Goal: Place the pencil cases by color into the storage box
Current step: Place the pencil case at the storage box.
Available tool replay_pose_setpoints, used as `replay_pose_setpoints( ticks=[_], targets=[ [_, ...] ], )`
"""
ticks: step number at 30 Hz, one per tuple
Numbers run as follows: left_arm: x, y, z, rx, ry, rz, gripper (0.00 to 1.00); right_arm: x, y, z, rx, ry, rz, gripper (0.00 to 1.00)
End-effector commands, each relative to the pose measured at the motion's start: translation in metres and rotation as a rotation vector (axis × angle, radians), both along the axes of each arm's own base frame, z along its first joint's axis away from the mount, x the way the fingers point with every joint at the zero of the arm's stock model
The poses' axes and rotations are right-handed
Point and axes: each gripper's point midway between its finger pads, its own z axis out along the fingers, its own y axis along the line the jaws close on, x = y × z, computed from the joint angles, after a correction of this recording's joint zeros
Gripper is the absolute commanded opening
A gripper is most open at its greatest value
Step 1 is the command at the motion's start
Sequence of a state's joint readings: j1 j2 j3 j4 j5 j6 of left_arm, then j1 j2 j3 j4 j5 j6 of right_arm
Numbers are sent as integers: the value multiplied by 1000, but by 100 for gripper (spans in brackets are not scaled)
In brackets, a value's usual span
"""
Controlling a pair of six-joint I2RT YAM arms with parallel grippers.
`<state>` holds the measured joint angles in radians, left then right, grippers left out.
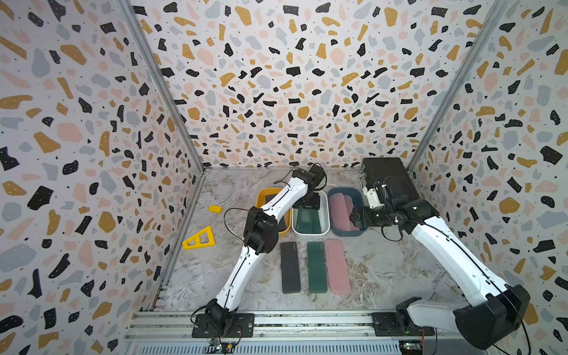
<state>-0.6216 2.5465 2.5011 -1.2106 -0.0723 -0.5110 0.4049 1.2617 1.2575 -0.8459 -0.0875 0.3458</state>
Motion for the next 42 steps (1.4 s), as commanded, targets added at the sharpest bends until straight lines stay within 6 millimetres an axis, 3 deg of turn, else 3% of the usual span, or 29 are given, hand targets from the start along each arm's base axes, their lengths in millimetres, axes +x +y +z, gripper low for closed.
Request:
replay_pose_setpoints(
  ticks=[1, 10, 19, 26, 32, 38, 42],
  targets=[
    [6, 7, -4, 26, -9, 4, 76, -7, -3, 4, 0, -2, 10, 91],
    [7, 6, -6, 24, -8, 9, 83, -7, -5, 2, -3, 3, 8, 92],
    [9, 7, 10, 15, -36, 13, 90, -8, -5, 2, 3, 5, 7, 92],
    [11, 15, 51, 13, -116, 20, 90, -13, -6, -2, 2, 20, 3, 92],
    [7, 20, 109, -43, -229, 24, 92, -25, -15, -13, -37, 68, -5, 91],
    [-9, 35, 166, -117, -357, 40, 96, -41, -17, -32, -22, 124, -14, 91],
    [-27, 50, 185, -133, -391, 50, 97, -50, -18, -41, -20, 155, -19, 91]
  ],
)
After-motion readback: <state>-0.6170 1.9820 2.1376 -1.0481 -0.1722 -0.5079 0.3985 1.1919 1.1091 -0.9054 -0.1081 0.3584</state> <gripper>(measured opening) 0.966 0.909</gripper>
